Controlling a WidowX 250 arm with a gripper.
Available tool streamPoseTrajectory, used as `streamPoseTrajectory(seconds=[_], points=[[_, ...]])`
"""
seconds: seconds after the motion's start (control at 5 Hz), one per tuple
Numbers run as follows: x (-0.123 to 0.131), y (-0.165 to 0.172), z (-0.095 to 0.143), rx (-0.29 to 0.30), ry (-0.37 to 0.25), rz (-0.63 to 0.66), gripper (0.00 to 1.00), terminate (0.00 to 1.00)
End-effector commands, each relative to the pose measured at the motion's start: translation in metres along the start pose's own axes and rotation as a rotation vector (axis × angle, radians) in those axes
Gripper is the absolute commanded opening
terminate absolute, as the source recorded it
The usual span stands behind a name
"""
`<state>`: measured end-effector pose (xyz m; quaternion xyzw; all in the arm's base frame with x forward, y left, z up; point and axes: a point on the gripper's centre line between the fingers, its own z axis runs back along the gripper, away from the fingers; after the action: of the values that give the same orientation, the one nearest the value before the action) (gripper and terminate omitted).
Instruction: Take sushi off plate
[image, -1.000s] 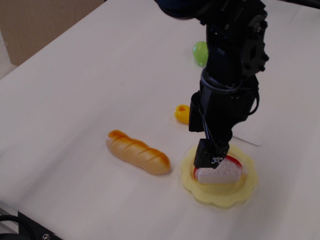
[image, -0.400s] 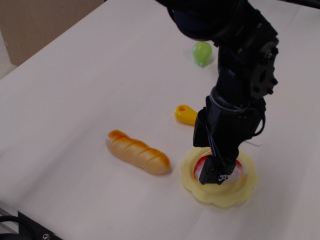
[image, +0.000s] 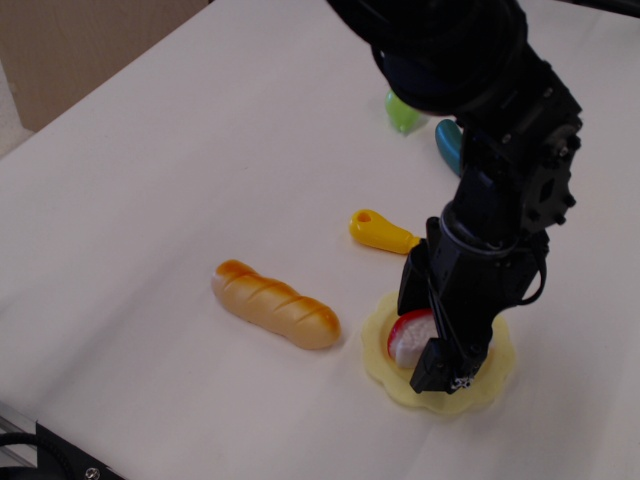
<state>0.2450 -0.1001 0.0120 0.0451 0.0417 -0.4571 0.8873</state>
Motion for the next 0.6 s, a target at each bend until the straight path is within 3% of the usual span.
streamPoseTrajectory(seconds=[0.0, 0.4], points=[[0.003, 0.006, 0.01, 0.026, -0.027, -0.006, 0.0, 0.0], [-0.018, 0.018, 0.043, 0.045, -0.095, 0.078, 0.0, 0.0]])
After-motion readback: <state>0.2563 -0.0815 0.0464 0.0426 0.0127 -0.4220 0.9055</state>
